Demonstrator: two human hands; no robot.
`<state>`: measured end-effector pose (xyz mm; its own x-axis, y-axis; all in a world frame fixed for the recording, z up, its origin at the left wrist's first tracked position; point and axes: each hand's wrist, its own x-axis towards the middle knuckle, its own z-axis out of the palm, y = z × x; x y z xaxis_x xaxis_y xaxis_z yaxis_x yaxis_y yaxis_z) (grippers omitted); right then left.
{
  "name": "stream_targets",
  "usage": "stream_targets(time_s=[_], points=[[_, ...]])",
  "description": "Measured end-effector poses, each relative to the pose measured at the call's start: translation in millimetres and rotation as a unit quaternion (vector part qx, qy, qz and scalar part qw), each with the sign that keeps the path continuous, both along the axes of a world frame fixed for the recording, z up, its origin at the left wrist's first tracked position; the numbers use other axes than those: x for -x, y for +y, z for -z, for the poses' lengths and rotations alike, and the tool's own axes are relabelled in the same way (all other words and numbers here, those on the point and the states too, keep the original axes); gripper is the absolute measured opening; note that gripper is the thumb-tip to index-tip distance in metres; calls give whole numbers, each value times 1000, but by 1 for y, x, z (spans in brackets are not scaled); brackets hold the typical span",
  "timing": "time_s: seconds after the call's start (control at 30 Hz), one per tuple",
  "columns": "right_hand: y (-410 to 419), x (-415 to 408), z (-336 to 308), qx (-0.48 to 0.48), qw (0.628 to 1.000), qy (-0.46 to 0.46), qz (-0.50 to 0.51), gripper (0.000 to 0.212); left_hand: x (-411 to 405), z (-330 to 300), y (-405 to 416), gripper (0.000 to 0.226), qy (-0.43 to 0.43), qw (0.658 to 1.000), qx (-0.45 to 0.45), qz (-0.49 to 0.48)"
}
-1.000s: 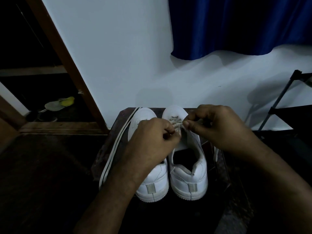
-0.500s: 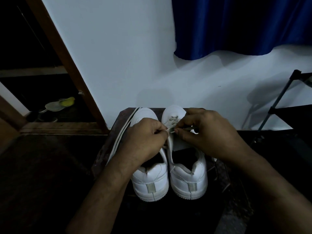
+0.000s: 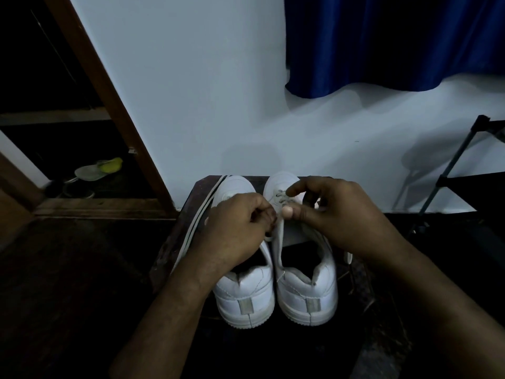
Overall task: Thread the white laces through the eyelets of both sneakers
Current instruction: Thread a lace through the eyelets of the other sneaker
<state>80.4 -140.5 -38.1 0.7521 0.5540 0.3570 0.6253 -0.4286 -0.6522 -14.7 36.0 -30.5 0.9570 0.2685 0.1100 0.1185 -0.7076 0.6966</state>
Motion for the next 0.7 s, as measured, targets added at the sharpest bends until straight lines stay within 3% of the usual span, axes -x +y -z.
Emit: stream_targets(time_s=[0.13, 0.2, 0.27, 0.33, 0.37, 0.4, 0.43, 0.47, 0.5, 0.53, 0.6, 0.7], points=[[3, -7, 9, 6, 1000, -1, 17, 48, -5, -9, 2, 20, -144, 978, 78, -126], [6, -9, 13, 24, 1000, -4, 6, 50, -5, -16, -1, 21, -190, 942, 227, -156], [6, -11, 15, 34, 999, -10, -4, 51, -3, -25, -8, 26, -186, 886, 405, -128], [4, -10, 13, 38, 999, -9, -14, 53, 0, -30, -8, 28, -179, 861, 468, -88], [2, -10, 11, 42, 999, -7, -21, 54, 2, -30, -4, 28, -181, 875, 443, -78], [0, -9, 9, 44, 999, -5, -28, 55, 3, -28, 2, 28, -185, 915, 350, -71], [-2, -10, 6, 43, 998, -4, -38, 55, 5, -25, 9, 28, -184, 962, 197, -49], [-5, -9, 4, 39, 998, -4, -48, 54, 7, -23, 14, 26, -164, 986, 19, -18], [-6, -9, 2, 32, 998, -2, -59, 52, 9, -22, 16, 27, -122, 983, -134, 8], [-7, -9, 0, 23, 997, 4, -72, 49, 12, -21, 16, 29, -68, 970, -230, 25], [-7, -8, -2, 3, 995, 33, -99, 44, 13, -20, 14, 26, -18, 968, -249, 31], [-6, -7, 1, -22, 992, 54, -108, 39, 9, -19, 19, 21, -114, 979, -163, 38]])
